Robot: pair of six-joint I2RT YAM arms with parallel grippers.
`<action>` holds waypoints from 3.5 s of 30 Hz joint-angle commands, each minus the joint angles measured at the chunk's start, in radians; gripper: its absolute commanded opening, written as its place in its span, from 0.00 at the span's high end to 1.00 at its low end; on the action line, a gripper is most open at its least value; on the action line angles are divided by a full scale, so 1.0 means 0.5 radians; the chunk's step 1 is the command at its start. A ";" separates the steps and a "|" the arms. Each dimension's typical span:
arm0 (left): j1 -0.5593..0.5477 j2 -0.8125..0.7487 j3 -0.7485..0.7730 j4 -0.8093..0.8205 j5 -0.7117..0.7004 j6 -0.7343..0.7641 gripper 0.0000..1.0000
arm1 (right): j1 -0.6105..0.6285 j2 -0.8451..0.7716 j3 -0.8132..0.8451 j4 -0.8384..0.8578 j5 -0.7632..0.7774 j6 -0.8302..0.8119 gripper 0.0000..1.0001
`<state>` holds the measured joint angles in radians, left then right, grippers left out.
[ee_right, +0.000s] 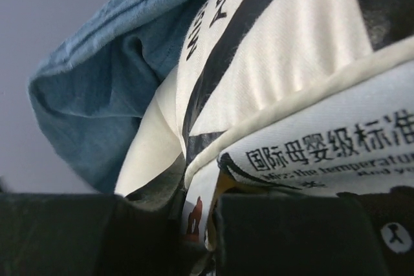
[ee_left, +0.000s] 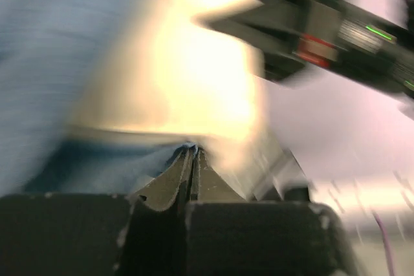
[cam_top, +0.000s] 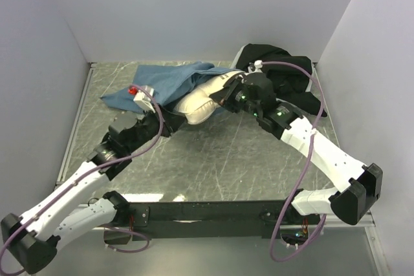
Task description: Put the pillow into the pillowcase
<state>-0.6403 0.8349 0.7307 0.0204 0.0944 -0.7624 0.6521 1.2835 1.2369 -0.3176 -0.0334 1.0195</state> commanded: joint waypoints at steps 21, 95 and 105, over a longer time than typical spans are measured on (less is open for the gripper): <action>-0.152 0.514 2.283 -0.728 -0.540 0.699 0.99 | 0.187 0.252 1.722 -0.457 0.668 -0.633 1.00; 0.906 0.582 1.659 -0.940 -0.014 -0.163 0.99 | 0.248 0.280 -0.928 1.166 0.505 0.056 0.50; 0.906 0.594 1.809 -1.029 -0.029 -0.120 0.99 | 0.245 0.443 -0.811 1.102 0.484 0.081 0.74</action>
<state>-0.1848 1.1694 1.5406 -0.5671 0.0647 -0.8249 0.7780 1.5005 0.7677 0.2283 0.1860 1.0519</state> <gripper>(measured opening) 0.017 0.384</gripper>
